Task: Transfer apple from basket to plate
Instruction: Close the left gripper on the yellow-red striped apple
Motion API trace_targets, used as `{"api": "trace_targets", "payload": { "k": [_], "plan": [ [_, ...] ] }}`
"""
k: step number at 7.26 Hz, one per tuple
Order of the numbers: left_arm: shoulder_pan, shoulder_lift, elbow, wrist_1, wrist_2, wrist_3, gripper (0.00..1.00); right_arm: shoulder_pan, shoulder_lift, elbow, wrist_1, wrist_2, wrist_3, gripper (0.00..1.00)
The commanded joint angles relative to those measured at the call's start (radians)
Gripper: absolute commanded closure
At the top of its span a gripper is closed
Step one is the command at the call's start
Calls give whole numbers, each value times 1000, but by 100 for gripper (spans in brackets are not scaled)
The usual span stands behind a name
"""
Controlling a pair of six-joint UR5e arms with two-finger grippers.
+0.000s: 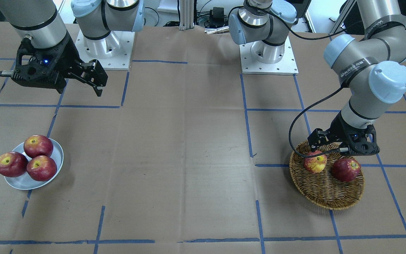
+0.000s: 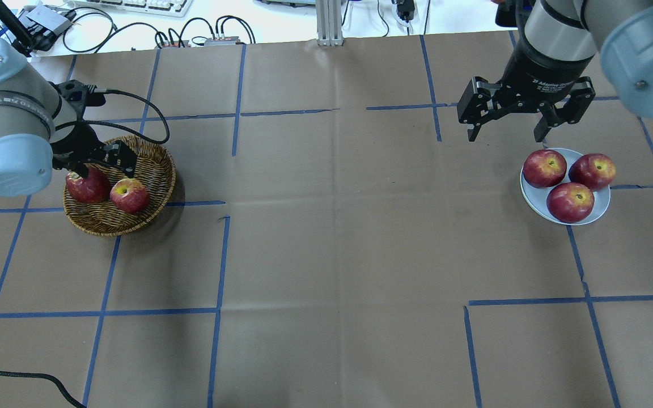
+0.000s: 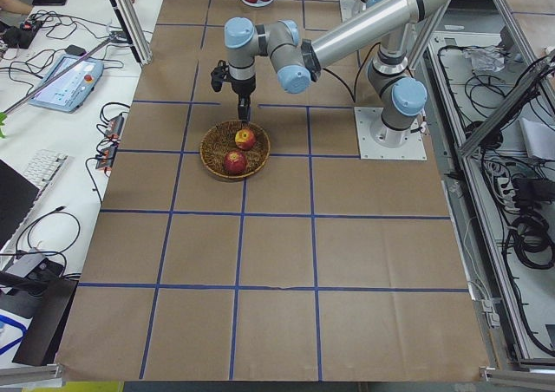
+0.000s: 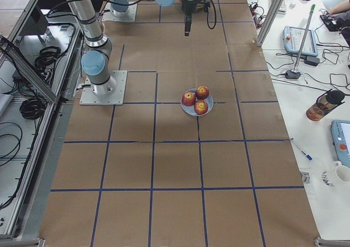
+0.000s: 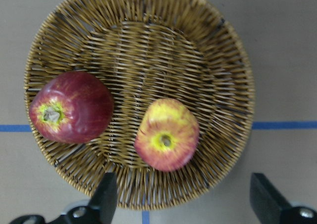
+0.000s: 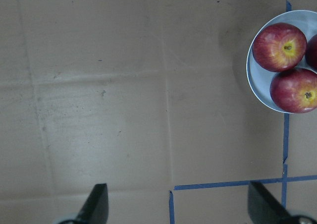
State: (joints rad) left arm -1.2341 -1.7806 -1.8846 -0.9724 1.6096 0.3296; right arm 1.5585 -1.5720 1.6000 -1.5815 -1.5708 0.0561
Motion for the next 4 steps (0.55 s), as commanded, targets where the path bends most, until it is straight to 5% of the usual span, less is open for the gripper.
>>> {"api": "trace_targets", "payload": {
  "k": [1, 4],
  "plan": [
    [19, -46, -18, 47, -5, -64, 5, 0, 1, 1, 2, 0, -1, 0],
    [19, -72, -31, 49, -5, -162, 5, 0, 1, 0, 2, 0, -1, 0]
  ]
}}
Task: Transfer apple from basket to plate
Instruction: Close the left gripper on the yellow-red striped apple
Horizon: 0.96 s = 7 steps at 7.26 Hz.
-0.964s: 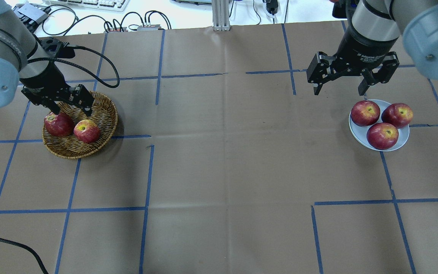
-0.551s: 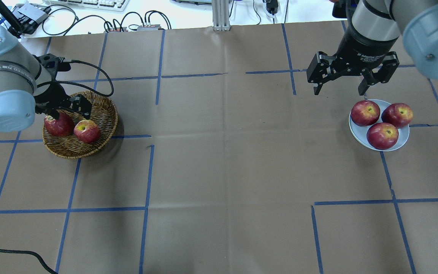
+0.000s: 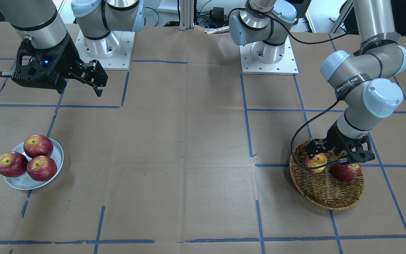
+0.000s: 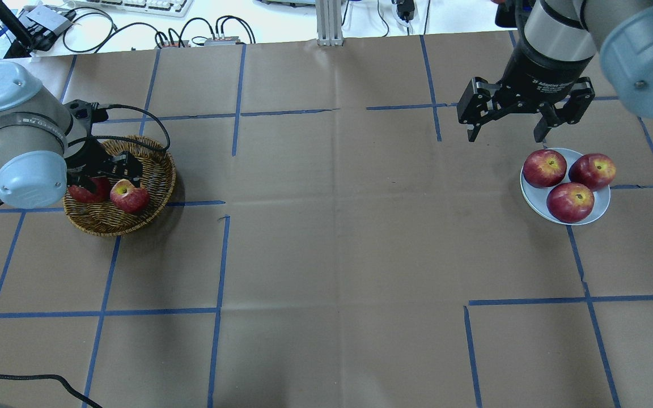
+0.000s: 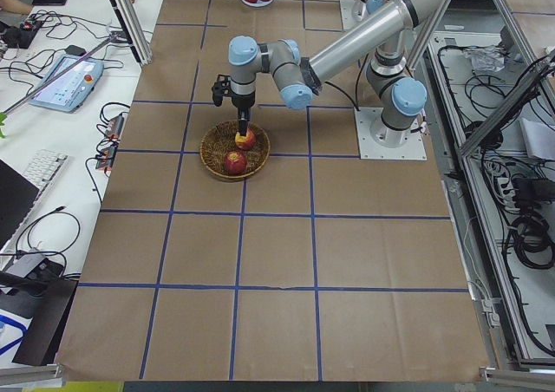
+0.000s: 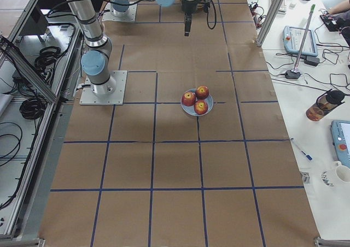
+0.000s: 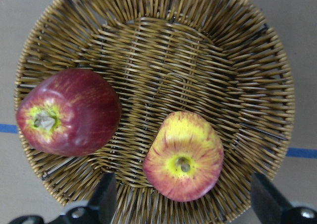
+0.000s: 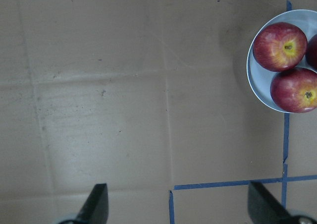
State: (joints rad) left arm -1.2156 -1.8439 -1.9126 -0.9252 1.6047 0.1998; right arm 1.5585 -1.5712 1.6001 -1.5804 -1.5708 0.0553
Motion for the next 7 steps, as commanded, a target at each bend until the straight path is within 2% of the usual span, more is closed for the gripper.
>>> {"api": "trace_targets", "payload": {
  "k": [1, 7],
  "plan": [
    [1, -20, -5, 3, 1, -28, 5, 0, -1, 1, -1, 0, 1, 0],
    [-1, -37, -22, 25, 1, -46, 4, 0, 0, 1, 0, 0, 0, 0]
  ]
}}
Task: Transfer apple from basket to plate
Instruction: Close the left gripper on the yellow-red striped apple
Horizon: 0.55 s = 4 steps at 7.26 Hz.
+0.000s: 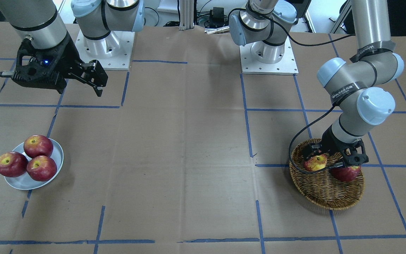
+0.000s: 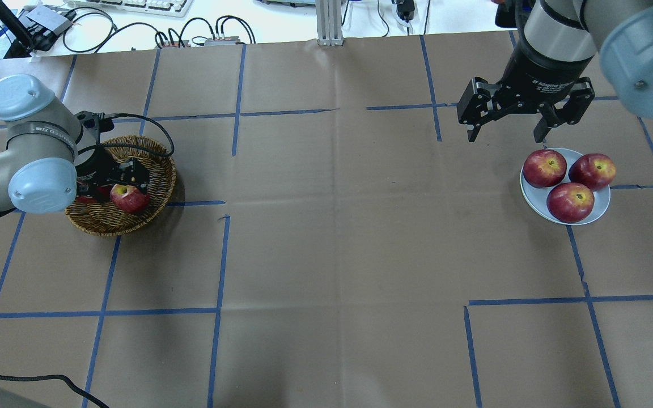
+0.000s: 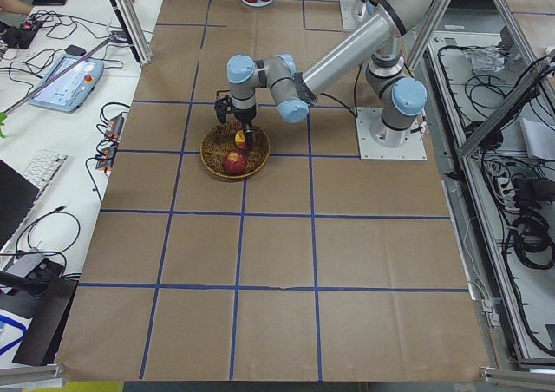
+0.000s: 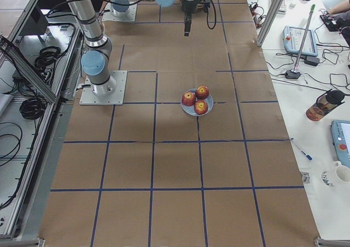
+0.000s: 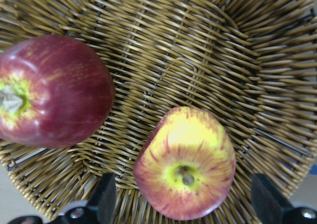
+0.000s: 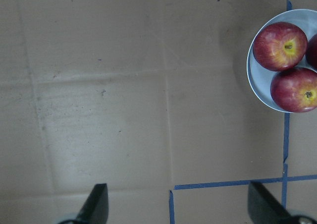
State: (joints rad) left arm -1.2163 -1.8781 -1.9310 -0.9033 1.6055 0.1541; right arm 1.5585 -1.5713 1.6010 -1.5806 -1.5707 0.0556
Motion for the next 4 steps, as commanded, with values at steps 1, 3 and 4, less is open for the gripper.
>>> {"api": "trace_targets", "payload": {
  "k": [1, 3, 4],
  "plan": [
    [1, -16, -3, 9, 1, -2, 4, 0, -1, 0, 1, 1, 1, 0],
    [1, -38, -2, 64, 1, -2, 4, 0, 1, 0, 1, 0, 0, 0],
    [0, -51, 0, 67, 1, -4, 4, 0, 1, 0, 1, 0, 0, 0]
  ]
}}
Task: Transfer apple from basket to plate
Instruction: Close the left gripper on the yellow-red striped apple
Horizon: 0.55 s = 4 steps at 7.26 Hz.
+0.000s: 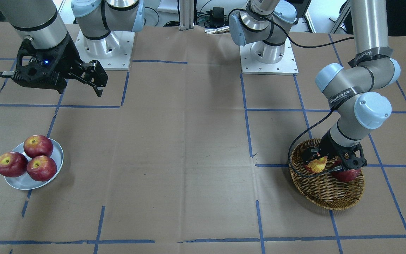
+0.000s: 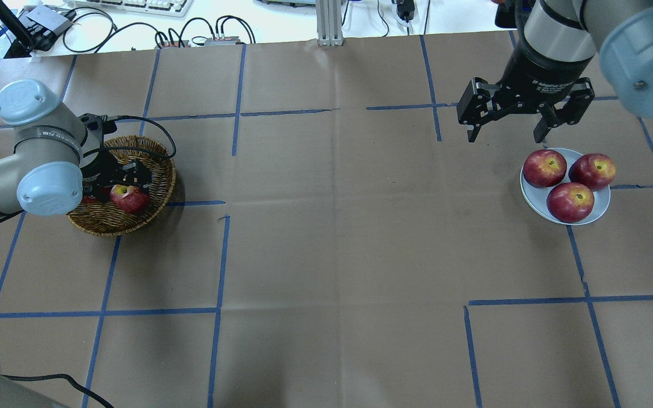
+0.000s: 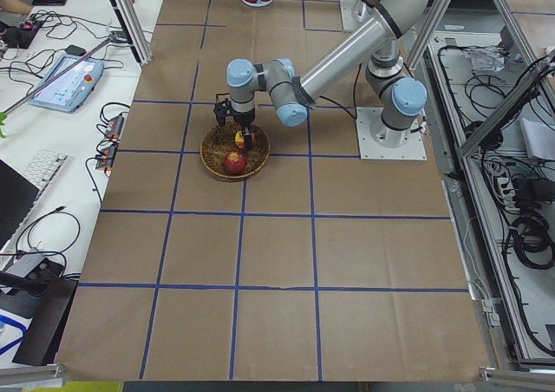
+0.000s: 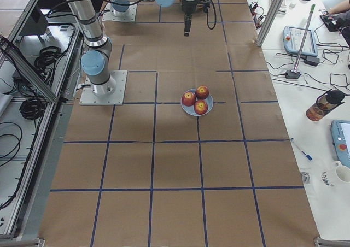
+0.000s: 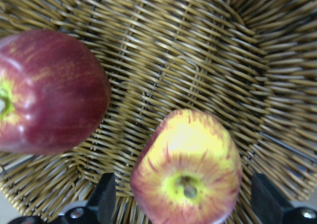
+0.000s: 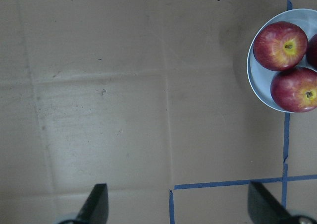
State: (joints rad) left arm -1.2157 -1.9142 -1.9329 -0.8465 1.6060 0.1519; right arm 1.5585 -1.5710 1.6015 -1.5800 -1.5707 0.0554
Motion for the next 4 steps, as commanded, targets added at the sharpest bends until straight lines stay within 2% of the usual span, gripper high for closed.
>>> {"api": "trace_targets", "payload": {
  "k": [1, 2, 4],
  "plan": [
    [-1, -20, 0, 21, -1, 0, 4, 0, -1, 0, 0, 0, 1, 0],
    [-1, -20, -1, 23, -3, -2, 4, 0, -1, 0, 0, 0, 1, 0],
    [-1, -20, -1, 23, -3, 11, 19, 0, -1, 0, 0, 0, 1, 0]
  ]
}}
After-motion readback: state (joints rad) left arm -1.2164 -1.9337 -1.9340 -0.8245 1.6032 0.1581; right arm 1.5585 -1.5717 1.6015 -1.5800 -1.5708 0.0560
